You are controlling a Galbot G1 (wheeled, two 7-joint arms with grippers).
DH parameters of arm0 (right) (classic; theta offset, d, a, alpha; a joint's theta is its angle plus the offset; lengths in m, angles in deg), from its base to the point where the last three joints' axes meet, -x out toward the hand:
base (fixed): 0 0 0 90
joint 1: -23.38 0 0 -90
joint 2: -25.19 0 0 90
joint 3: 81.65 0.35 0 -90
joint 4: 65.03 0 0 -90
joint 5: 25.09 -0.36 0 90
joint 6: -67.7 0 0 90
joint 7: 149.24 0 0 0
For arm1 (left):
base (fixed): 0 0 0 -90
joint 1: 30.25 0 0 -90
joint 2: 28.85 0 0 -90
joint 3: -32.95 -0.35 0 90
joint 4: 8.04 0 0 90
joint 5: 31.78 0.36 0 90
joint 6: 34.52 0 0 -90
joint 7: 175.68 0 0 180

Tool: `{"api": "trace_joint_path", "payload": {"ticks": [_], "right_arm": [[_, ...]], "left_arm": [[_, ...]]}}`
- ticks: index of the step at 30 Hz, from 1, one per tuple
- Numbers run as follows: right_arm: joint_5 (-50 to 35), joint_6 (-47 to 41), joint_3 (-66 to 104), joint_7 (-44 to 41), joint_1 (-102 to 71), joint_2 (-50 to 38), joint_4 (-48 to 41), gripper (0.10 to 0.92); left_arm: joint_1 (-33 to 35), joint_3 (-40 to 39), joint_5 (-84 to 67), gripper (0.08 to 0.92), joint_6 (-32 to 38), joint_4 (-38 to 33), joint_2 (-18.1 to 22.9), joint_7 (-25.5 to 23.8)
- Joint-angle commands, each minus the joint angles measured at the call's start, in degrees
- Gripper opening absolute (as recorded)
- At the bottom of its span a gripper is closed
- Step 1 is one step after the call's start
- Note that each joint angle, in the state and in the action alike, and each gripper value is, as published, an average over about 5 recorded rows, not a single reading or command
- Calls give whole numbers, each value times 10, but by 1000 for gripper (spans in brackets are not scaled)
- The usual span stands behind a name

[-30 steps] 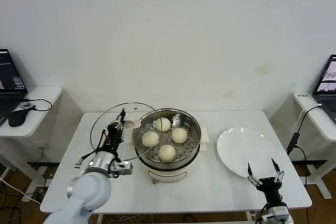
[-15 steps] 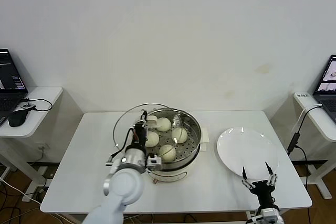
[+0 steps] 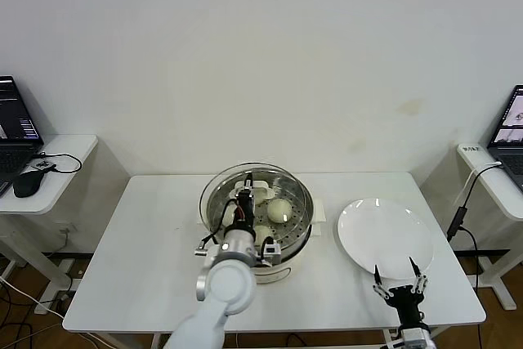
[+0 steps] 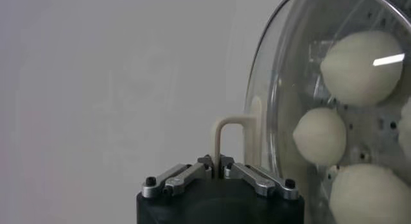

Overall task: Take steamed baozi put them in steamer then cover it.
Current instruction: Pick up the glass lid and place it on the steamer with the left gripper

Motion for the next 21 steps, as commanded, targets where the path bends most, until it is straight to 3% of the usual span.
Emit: {"api": "trace_joint_path", "payload": {"ticks": [1, 21], "right_arm": [[9, 1, -2, 1, 1, 3, -4, 823], [9, 6, -5, 1, -1, 2, -9, 823]], "left_arm": [[-3, -8, 42, 132, 1, 25, 32, -4], [1, -5, 45, 132, 7, 48, 43, 1]]}}
